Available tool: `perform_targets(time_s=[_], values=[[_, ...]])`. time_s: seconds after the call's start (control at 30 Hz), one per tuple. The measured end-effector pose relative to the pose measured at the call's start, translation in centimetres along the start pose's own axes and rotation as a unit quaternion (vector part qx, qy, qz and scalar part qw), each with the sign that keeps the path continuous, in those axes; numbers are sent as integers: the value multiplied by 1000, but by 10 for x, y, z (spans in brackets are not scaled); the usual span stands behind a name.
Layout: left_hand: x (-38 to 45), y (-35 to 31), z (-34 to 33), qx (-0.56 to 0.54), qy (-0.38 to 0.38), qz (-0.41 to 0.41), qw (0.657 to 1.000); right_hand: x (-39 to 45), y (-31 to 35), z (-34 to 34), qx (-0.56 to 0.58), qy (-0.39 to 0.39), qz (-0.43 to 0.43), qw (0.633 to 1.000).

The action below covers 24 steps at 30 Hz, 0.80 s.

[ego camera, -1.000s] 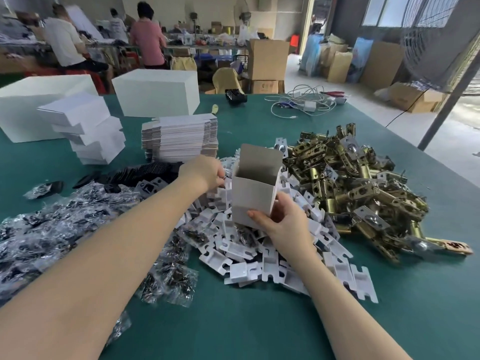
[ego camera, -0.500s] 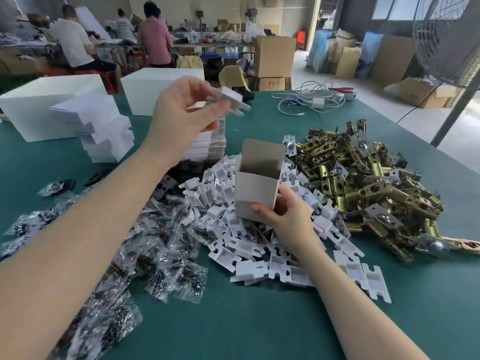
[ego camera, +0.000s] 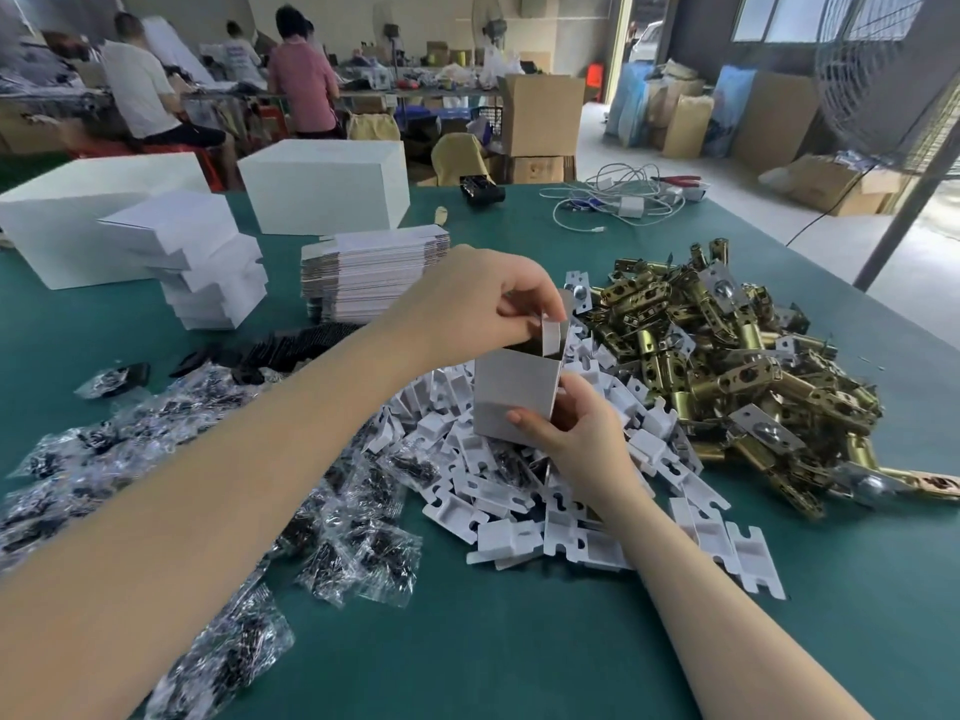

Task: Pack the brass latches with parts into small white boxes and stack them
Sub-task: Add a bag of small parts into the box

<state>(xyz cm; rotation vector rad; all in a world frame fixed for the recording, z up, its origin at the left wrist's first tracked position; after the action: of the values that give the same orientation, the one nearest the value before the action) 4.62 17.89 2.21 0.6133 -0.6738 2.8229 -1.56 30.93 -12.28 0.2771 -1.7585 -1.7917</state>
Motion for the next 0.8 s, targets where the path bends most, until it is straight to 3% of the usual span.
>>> perform_targets(time_s=[0.33, 0.47, 0.8], values=[[-1, -7, -4, -14, 134, 35, 990, 2, -6, 1, -11, -4, -11, 1000], [1, -5, -3, 24, 91, 1, 996, 2, -6, -1, -7, -2, -10, 1000], [-1, 1, -7, -58, 64, 58, 995, 2, -4, -1, -16, -1, -10, 1000]])
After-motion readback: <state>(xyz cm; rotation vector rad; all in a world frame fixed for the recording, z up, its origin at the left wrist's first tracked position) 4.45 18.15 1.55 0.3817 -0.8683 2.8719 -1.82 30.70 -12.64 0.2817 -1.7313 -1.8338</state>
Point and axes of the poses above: each hand's wrist, its own x-axis towards the middle knuckle, its own z-axis out of the back of the hand, y = z × x, the point moved 3 cm from there along x, towards the middle knuckle, and after that the axes turned 4 degrees about x, right-handed, at the moved point
